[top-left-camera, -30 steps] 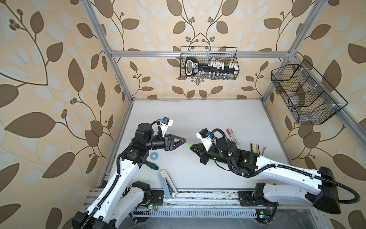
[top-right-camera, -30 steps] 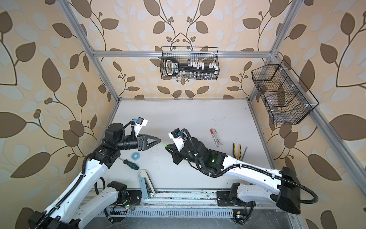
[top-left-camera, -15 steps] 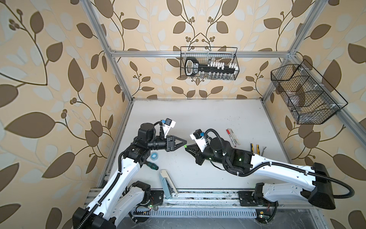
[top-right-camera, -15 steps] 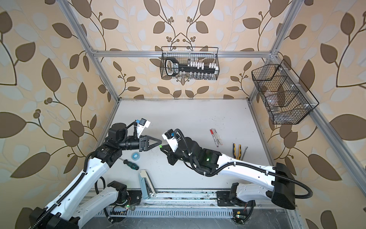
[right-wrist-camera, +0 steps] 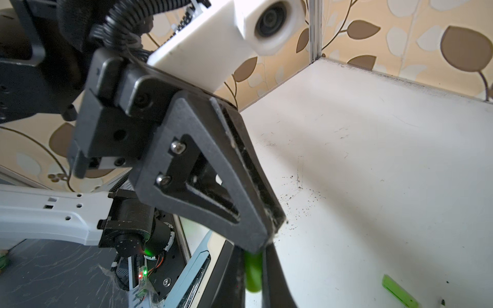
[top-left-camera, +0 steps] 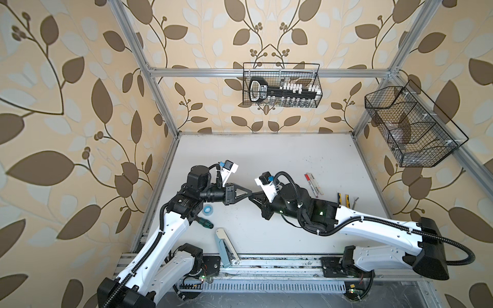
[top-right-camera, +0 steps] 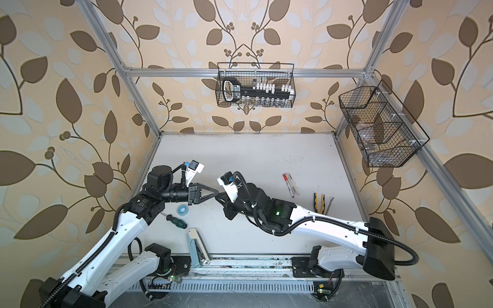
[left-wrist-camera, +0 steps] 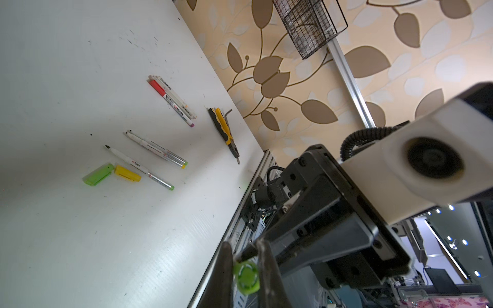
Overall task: Insert the pens into the pen caps
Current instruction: 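Open the right gripper and move it back over the white pens, then lower the right gripper and grasp a white pen with a green tip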
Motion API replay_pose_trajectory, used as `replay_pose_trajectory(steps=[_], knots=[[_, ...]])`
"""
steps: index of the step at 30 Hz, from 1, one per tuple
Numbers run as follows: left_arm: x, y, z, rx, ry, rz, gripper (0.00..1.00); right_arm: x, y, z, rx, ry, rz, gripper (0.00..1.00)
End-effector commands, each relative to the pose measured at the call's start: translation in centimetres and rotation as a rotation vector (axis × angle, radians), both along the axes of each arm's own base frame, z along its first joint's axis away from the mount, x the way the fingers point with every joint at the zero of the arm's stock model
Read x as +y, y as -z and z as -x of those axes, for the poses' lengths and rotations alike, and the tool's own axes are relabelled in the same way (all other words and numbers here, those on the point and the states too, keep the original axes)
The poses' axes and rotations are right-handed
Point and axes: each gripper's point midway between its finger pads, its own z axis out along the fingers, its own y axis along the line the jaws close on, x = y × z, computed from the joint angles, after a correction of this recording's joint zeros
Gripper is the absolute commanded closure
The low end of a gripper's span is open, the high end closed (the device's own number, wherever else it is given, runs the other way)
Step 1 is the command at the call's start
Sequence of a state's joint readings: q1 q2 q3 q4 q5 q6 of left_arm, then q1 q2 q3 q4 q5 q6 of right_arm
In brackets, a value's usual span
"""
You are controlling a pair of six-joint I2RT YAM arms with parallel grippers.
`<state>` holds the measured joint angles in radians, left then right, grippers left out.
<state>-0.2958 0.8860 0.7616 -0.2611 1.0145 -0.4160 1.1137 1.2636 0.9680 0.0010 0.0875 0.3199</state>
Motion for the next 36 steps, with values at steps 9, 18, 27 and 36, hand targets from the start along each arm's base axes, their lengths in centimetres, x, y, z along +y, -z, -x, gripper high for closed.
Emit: replay_pose_trajectory(steps=[9, 18, 27, 36], knots=[[1.1, -0.7, -0.9, -0.092, -0.089, -0.105, 1.00, -2.7, 2.7, -1.6, 0.069, 0.124, 0.093, 0.69], [4.5, -0.2, -3.4, -0.121, -0.310, -0.191, 1.00, -13.1, 13.9, -2.8, 0.354, 0.418, 0.344, 0.61], [4.6, 0.1, -3.7, -0.100, -0.316, -0.182, 1.00, -17.4, 20.0, -3.1, 0.464, 0.484, 0.588, 0.61], [4.5, 0.1, -3.7, -0.101, -0.315, -0.181, 1.00, -17.0, 23.0, -4.7, 0.510, 0.432, 0.700, 0.61]])
